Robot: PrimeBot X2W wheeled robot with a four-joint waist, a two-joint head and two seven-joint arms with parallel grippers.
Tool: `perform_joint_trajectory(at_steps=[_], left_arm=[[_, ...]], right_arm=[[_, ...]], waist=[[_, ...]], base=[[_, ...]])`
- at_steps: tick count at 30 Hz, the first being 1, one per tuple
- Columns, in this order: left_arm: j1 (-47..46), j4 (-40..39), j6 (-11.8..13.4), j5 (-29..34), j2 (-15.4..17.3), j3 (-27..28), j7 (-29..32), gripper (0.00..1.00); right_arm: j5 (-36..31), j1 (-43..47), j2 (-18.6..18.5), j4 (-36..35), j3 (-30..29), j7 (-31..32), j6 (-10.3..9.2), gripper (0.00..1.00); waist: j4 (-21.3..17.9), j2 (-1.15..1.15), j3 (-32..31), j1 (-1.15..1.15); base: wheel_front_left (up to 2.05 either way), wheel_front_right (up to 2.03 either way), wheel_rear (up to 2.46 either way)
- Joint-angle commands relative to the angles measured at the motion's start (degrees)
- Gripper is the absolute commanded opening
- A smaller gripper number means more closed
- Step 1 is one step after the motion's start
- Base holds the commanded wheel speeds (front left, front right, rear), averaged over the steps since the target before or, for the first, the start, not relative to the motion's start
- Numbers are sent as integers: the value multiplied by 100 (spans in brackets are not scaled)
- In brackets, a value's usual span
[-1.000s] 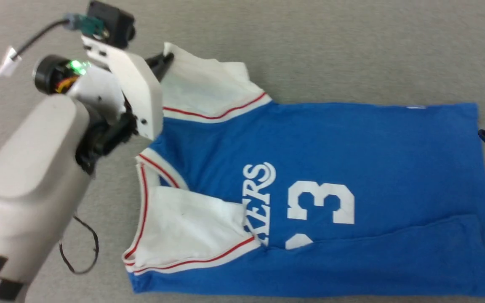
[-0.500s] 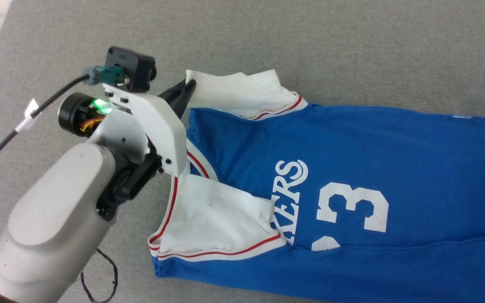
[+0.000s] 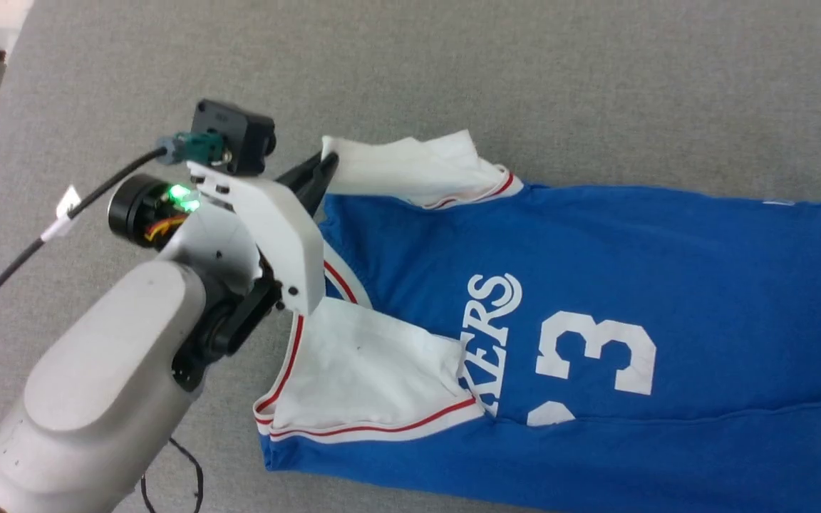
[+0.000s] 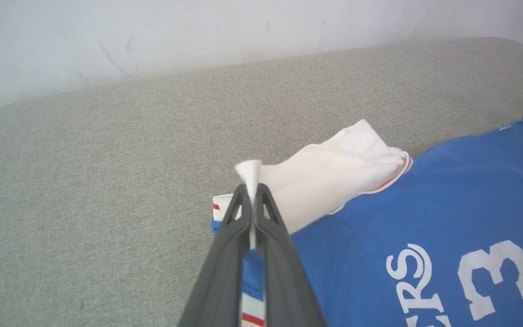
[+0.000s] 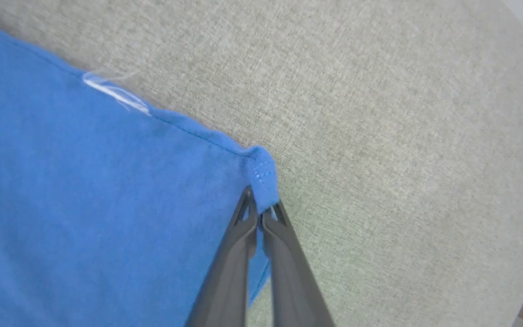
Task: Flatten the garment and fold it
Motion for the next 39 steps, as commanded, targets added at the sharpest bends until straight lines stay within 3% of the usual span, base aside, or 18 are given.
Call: perform_joint_trajectory(at_steps=[1,8,15,21,26,31,39], left_arm=[[111,9,35,3,28,-5,-37,0],[594,-82,239,-137,183,90,-131,0],[1466,-410,620,-300,386,91,-165,0],[2436,-778,1014,-432,678,33,-152,0],[3022,-920,1174,-492,856,-115,-92,0],[3299,-765,1158,-552,789,-278,-98,0],[3262,-27,947,-453,412,-558,-268,0]], right_arm=[[48,4,-3,25,18,-63,-5,0],[391,327,13,-175,-251,-651,-5,0],[596,1358,63,-591,-662,-924,-5,0],[489,2484,181,-1035,-1045,-859,-5,0],[265,3283,197,-1367,-1265,-583,-5,0],[-167,3723,91,-1632,-1234,-367,-5,0],[-421,3843,443,-1505,-1298,-337,-5,0]], waist=[[-58,0,-142,-1],[-179,0,-746,-1],[-250,0,-1315,-1],[-264,0,-1556,-1],[-260,0,-1634,-1],[-254,0,-1632,-1],[-261,0,-1478,-1]], base=[[0,0,0],[0,0,0],[0,0,0],[0,0,0],[0,0,0],[0,0,0],[0,0,0]])
